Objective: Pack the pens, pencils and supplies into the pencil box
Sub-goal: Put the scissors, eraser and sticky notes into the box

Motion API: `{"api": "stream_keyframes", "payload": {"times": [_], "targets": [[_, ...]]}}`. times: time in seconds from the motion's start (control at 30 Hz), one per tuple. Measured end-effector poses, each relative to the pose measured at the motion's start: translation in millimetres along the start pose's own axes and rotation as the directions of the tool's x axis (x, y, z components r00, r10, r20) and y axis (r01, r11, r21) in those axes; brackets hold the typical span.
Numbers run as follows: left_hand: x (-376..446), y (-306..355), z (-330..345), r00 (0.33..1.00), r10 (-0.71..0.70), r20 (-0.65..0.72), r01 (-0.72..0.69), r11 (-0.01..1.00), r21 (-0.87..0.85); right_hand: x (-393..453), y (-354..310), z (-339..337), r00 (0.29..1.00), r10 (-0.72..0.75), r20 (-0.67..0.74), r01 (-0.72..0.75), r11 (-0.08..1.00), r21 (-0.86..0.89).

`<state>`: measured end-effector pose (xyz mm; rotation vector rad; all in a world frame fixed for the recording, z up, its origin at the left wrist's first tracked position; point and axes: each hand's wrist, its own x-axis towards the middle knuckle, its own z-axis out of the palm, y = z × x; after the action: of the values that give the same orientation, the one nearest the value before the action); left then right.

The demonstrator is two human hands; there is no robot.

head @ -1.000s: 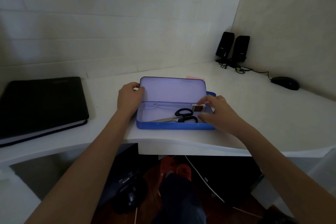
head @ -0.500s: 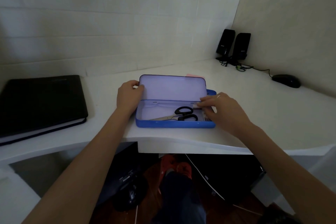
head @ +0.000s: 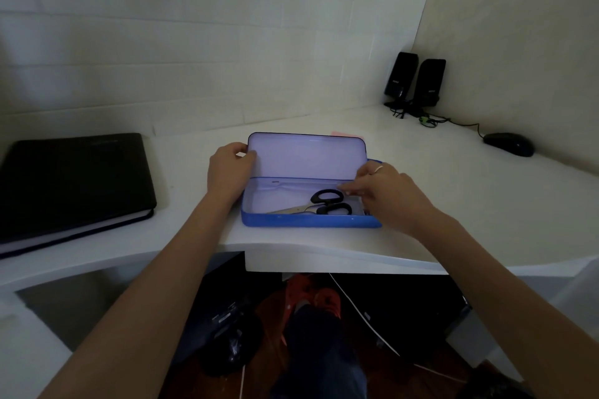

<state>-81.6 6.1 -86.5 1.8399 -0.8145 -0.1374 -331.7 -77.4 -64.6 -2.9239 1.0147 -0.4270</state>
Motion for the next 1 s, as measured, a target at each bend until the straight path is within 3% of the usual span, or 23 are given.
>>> {"api": "stream_keyframes", "payload": {"times": [0.1, 0.2, 0.27, 0.37, 0.47, 0.67, 0.8, 1.0], "targets": [[-1, 1, -1, 1.000, 0.006, 0.005, -0.006, 1.000, 0.007, 0, 2, 1, 1.000, 0.022, 0.004, -0.022, 0.993, -0.117], [-1, 1, 0, 1.000, 0.012, 0.013, -0.012, 1.000, 0.000, 0, 5, 3, 0.999, 0.045, -0.004, -0.045, 0.994, -0.100], [0, 0, 0, 1.000, 0.004, 0.018, -0.004, 1.000, -0.015, 1, 8, 6, 0.998, 0.049, -0.028, -0.047, 0.998, 0.051], [4, -2, 0, 1.000, -0.007, 0.011, 0.007, 1.000, -0.030, 8, 13, 6, 0.972, 0.168, -0.162, -0.092, 0.914, 0.395], [4, -4, -1, 1.000, -0.006, -0.007, 0.006, 1.000, -0.021, 22, 25, 3, 0.940, 0.258, -0.226, -0.136, 0.885, 0.446], [4, -4, -5, 1.000, 0.002, -0.005, -0.002, 0.999, -0.047, 58, 56, 14, 0.959, 0.285, -0.002, -0.254, 0.856, 0.450], [4, -6, -7, 1.000, 0.005, -0.017, -0.006, 0.999, -0.054, 85, 65, 21, 0.962, 0.273, -0.010, -0.247, 0.883, 0.400], [5, -8, -4, 0.999, 0.014, -0.031, -0.015, 0.999, -0.032, 137, 69, 25, 0.946, 0.302, 0.117, -0.323, 0.865, 0.383]]}}
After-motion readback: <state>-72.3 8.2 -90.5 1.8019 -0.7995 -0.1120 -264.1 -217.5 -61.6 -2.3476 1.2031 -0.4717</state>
